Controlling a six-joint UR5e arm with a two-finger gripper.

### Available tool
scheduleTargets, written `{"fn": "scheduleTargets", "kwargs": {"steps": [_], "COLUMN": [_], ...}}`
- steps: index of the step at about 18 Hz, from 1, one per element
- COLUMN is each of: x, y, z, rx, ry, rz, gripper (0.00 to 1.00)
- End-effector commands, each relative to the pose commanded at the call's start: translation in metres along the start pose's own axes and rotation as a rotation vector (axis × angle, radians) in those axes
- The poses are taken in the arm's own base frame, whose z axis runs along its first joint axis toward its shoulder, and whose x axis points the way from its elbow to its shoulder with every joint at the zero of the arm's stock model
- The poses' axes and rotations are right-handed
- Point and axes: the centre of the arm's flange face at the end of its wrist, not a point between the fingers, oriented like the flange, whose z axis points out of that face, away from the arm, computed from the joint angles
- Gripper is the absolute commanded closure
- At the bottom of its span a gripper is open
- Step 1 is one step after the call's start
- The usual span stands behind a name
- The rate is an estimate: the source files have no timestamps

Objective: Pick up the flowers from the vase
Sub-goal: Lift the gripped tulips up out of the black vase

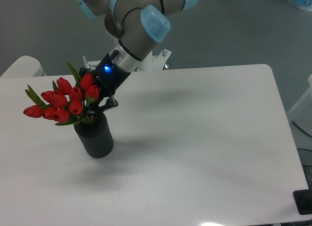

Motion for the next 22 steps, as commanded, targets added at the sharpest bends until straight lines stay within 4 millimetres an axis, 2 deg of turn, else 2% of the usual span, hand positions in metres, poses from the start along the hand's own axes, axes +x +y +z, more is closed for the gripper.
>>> {"fn": "scheduleTargets", "kwargs": {"steps": [4,8,10,22], "x": [-0.003,-0.003,-0.003,0.024], "y": [-0.020,-0.028,-0.039,-0.084], "z": [-0.014,-0.023,-0.032,-0.078], "rx": [0.035,0.060,0.073,0.126], "ry": [-0.016,-0.024,-0.036,-0.104], "rz": [-0.022,-0.035,-0.064,-0.142], "gripper": [0.60,0.60,0.60,0.60]}}
